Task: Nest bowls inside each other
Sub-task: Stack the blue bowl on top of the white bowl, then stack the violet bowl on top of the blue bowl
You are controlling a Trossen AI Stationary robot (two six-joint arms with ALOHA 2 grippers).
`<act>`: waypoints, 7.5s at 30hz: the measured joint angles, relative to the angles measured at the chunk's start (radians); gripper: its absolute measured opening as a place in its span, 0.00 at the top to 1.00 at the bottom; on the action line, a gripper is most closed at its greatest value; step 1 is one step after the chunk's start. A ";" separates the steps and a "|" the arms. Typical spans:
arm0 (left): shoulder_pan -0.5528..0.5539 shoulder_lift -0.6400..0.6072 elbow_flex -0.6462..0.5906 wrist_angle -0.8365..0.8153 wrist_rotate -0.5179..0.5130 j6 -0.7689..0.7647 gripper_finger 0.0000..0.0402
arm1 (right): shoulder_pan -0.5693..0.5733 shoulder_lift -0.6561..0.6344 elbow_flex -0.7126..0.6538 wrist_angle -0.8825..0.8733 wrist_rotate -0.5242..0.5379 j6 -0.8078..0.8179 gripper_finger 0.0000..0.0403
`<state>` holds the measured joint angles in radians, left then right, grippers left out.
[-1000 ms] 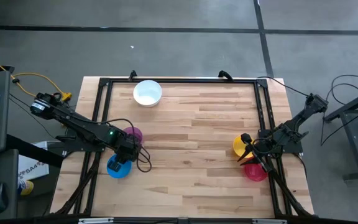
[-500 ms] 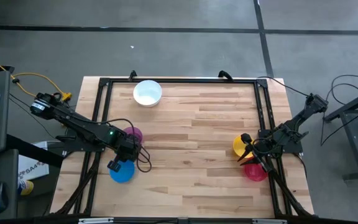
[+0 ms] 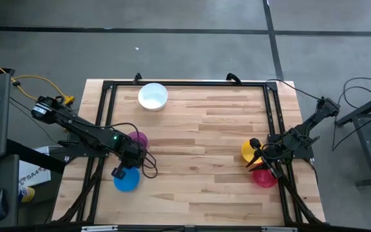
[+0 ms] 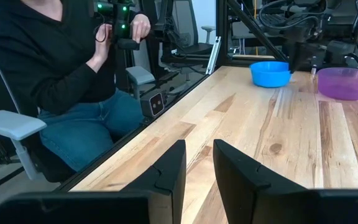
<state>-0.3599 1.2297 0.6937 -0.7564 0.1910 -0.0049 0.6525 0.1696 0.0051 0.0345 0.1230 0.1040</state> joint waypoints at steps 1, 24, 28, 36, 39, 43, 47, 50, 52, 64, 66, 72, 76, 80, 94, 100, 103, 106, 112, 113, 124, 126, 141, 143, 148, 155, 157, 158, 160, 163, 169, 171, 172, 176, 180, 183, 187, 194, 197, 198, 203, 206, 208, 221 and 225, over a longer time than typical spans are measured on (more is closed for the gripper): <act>0.000 0.000 0.000 0.000 0.009 -0.008 1.00 | 0.000 0.000 0.000 0.000 0.000 0.000 0.81; 0.128 0.001 0.324 -0.207 -0.089 -0.101 1.00 | 0.000 0.000 0.000 0.000 0.000 0.000 0.81; 0.235 0.001 0.389 -0.216 -0.191 -0.127 1.00 | 0.000 0.000 0.000 0.000 0.000 0.000 0.81; 0.538 0.001 0.459 -0.205 -0.321 -0.183 1.00 | 0.000 0.000 0.000 0.000 0.000 0.000 0.81; 0.668 0.001 0.470 -0.204 -0.325 -0.184 1.00 | 0.000 0.000 0.000 0.000 0.000 0.000 0.81; 0.826 0.003 0.473 -0.195 -0.297 -0.184 1.00 | 0.000 0.000 0.000 0.000 0.000 0.000 0.81; 0.965 0.035 0.473 -0.173 -0.225 -0.199 1.00 | 0.000 0.000 0.000 0.000 0.000 0.000 0.81; 1.064 0.087 0.477 -0.140 -0.147 -0.229 1.00 | 0.000 0.000 0.000 0.000 0.000 0.000 0.81; 1.115 0.142 0.506 -0.142 -0.109 -0.239 1.00 | 0.000 0.000 0.000 0.000 0.000 0.000 0.81; 1.165 0.486 0.920 -0.448 -0.213 -0.344 1.00 | 0.000 0.000 0.000 0.000 0.000 0.000 0.81; 1.165 0.488 0.925 -0.444 -0.216 -0.344 1.00 | 0.000 0.000 0.000 0.000 0.000 0.000 0.81; 1.174 0.485 0.906 -0.446 -0.207 -0.360 1.00 | 0.000 0.000 0.000 0.000 0.000 0.000 0.81; 1.201 0.485 0.862 -0.407 -0.171 -0.354 1.00 | 0.000 0.000 0.000 0.000 0.000 0.000 0.81; 1.233 0.474 0.809 -0.353 -0.131 -0.342 1.00 | 0.000 0.000 0.000 0.000 0.000 0.000 0.81; 1.335 0.472 0.628 -0.177 -0.079 -0.271 1.00 | 0.000 0.000 0.000 0.000 0.000 0.000 0.81; 1.364 0.473 0.554 -0.068 -0.009 -0.254 1.00 | 0.000 0.000 0.000 0.000 0.000 0.000 0.81; 1.365 0.473 0.522 -0.046 -0.019 -0.254 1.00 | 0.000 0.000 0.000 0.000 0.000 0.000 0.81; 1.364 0.473 0.503 -0.042 -0.022 -0.254 1.00 | 0.000 0.000 0.000 0.000 0.000 0.000 0.81; 1.361 0.473 0.472 0.005 -0.030 -0.259 1.00 | 0.000 0.000 0.000 0.000 0.000 0.000 0.81; 1.361 0.473 0.467 0.011 -0.029 -0.262 1.00 | 0.000 0.000 0.000 0.000 0.000 0.000 0.81; 1.361 0.473 0.448 0.030 -0.021 -0.266 0.92 | 0.000 0.000 0.000 0.000 0.000 0.000 0.81; 1.361 0.473 0.448 0.033 -0.021 -0.266 0.91 | 0.000 0.000 0.000 0.000 0.000 0.000 0.81; 1.361 0.473 0.468 0.049 0.018 -0.266 0.81 | 0.000 0.000 0.000 0.000 0.000 0.000 0.81; 1.361 0.473 0.477 0.042 0.026 -0.266 0.81 | 0.000 0.000 0.000 0.000 0.000 0.000 0.81; 1.361 0.473 0.498 0.017 0.028 -0.266 0.81 | 0.000 0.000 0.000 0.000 0.000 0.000 0.81; 1.361 0.473 0.499 0.002 0.005 -0.266 0.81 | 0.000 0.000 0.000 0.000 0.000 0.000 0.81; 1.361 0.473 0.499 -0.010 0.002 -0.266 0.81 | 0.000 0.000 0.000 0.000 0.000 0.000 0.81; 1.361 0.473 0.499 -0.011 0.002 -0.265 0.81 | 0.000 0.000 0.000 0.000 0.000 0.000 0.81; 1.361 0.472 0.499 -0.010 0.001 -0.262 0.81 | 0.000 0.000 0.000 0.000 0.000 0.000 0.81; 1.361 0.449 0.499 -0.008 -0.004 -0.262 0.81 | 0.000 0.000 0.000 0.000 0.000 0.000 0.81; 1.358 0.378 0.500 -0.043 -0.006 -0.254 0.81 | 0.000 0.000 0.000 0.000 0.000 0.000 0.81; 1.340 0.355 0.500 -0.078 -0.013 -0.254 0.81 | 0.000 0.000 0.000 0.000 0.000 0.000 0.81; 1.329 0.345 0.500 -0.098 -0.014 -0.254 0.81 | 0.000 0.000 0.000 0.000 0.000 0.000 0.81; 1.270 0.296 0.500 -0.170 -0.013 -0.254 0.81 | 0.000 0.000 0.000 0.000 0.000 0.000 0.81; 1.178 0.258 0.500 -0.208 -0.017 -0.254 0.81 | 0.000 0.000 0.000 0.000 0.000 0.000 0.81; 1.103 0.241 0.501 -0.237 -0.036 -0.252 0.81 | 0.000 0.000 0.000 0.000 0.000 0.000 0.81; 1.003 0.232 0.501 -0.276 -0.063 -0.193 0.81 | 0.000 0.000 0.000 0.000 0.000 0.000 0.81; 0.853 0.233 0.500 -0.293 -0.062 -0.138 0.81 | 0.000 0.000 0.000 0.000 0.000 0.000 0.81; 0.810 0.233 0.500 -0.296 -0.062 -0.160 0.81 | 0.000 0.000 0.000 0.000 0.000 0.000 0.81; 0.799 0.233 0.500 -0.302 -0.062 -0.176 0.81 | 0.000 0.000 0.000 0.000 0.000 0.000 0.81; 0.764 0.204 0.468 -0.299 -0.065 -0.251 0.81 | 0.000 0.000 0.000 0.000 0.000 0.000 0.81; 0.732 0.149 0.397 -0.231 -0.066 -0.303 0.81 | 0.000 0.000 0.000 0.000 0.000 0.000 0.81; 0.706 0.105 0.340 -0.168 -0.066 -0.342 0.81 | 0.000 0.000 0.000 0.000 0.000 0.000 0.81; 0.614 -0.080 0.132 -0.131 -0.095 -0.438 0.81 | 0.000 0.000 0.000 0.000 0.000 0.000 0.81; 0.615 -0.123 0.108 -0.164 -0.097 -0.410 0.81 | 0.000 0.000 0.000 0.000 0.000 0.000 0.81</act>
<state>0.2546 1.1066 0.8014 -0.9201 0.0944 -0.4145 0.6525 0.1694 0.0051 0.0343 0.1230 0.1040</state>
